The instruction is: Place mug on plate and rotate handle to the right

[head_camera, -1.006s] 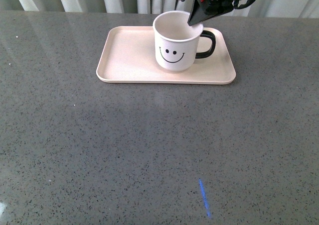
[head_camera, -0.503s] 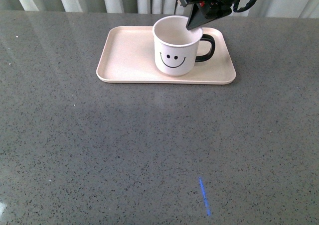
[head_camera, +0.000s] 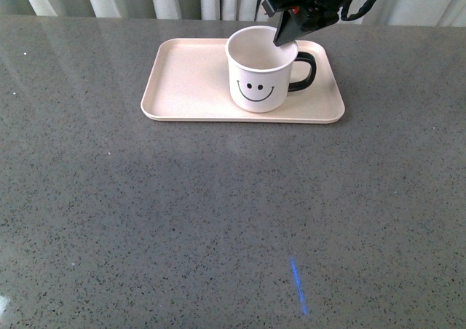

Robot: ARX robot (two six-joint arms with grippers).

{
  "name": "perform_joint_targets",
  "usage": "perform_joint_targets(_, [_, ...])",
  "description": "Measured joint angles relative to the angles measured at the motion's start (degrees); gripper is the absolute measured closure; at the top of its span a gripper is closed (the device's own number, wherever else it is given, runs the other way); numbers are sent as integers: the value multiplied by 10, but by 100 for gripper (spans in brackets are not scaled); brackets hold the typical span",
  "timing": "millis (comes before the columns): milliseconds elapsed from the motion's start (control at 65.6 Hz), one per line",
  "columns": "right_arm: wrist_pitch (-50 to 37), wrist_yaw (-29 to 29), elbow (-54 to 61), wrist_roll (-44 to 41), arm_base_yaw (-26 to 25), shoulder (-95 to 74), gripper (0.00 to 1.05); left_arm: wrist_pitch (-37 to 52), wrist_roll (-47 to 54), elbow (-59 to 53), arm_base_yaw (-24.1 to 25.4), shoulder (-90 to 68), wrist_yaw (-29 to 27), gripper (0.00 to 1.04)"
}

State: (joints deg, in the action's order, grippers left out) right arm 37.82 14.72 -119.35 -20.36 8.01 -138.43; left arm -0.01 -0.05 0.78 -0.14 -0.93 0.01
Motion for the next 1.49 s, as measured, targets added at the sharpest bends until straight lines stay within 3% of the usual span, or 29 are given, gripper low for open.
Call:
perform_joint_targets(366, [0, -2, 0, -5, 0, -4, 103, 0, 0, 0, 0, 0, 0, 9])
perform_joint_targets(1006, [-21, 2, -5, -28, -7, -1, 8, 0, 0, 0, 0, 0, 0, 9])
perform_joint_targets(1250, [-120, 24, 87, -57, -20, 82, 9, 0, 0, 0, 0, 0, 0, 9])
perform_joint_targets(1372, [-172, 77, 156, -70, -26, 152, 9, 0, 0, 0, 0, 0, 0, 9])
perform_joint_targets(1494, [-184, 80, 174, -76, -26, 182, 9, 0, 0, 0, 0, 0, 0, 9])
